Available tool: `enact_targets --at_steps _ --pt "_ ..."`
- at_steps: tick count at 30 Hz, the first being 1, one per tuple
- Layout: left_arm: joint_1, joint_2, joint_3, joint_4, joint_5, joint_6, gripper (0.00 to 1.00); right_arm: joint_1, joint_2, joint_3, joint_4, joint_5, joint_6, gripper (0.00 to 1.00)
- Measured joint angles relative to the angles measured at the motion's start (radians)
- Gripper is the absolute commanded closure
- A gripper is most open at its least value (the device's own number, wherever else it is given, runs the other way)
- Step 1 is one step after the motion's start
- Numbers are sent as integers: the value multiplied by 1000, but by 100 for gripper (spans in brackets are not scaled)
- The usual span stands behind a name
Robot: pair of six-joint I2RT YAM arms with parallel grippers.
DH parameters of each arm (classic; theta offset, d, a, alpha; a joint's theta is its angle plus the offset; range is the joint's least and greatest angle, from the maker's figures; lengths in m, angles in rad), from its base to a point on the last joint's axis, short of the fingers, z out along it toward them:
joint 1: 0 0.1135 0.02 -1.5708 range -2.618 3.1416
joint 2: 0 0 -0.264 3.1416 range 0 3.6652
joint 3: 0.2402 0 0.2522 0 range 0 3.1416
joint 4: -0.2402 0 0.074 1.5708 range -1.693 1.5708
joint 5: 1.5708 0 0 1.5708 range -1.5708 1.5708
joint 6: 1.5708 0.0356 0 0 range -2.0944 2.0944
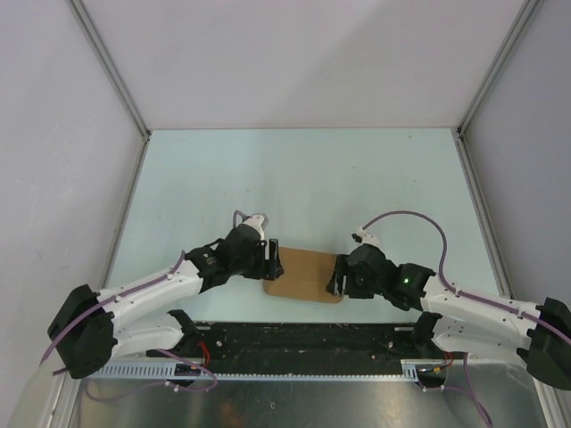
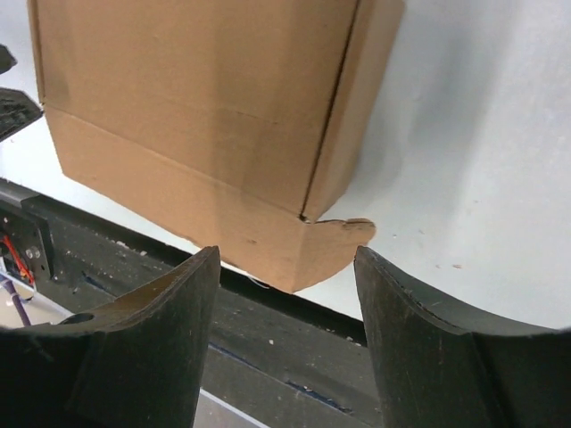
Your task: Fold the paper box
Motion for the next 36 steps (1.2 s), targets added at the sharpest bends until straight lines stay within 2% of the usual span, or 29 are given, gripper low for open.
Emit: enact_targets --at_steps 10,18,36 --pt "-1 33 10 7 -37 -4 23 54 63 0 56 32 45 38" --pt "-1 166 55 34 -31 -6 24 54 97 0 82 47 51 39" --pt "-32 112 -6 80 46 -101 24 54 96 0 92 39 68 44"
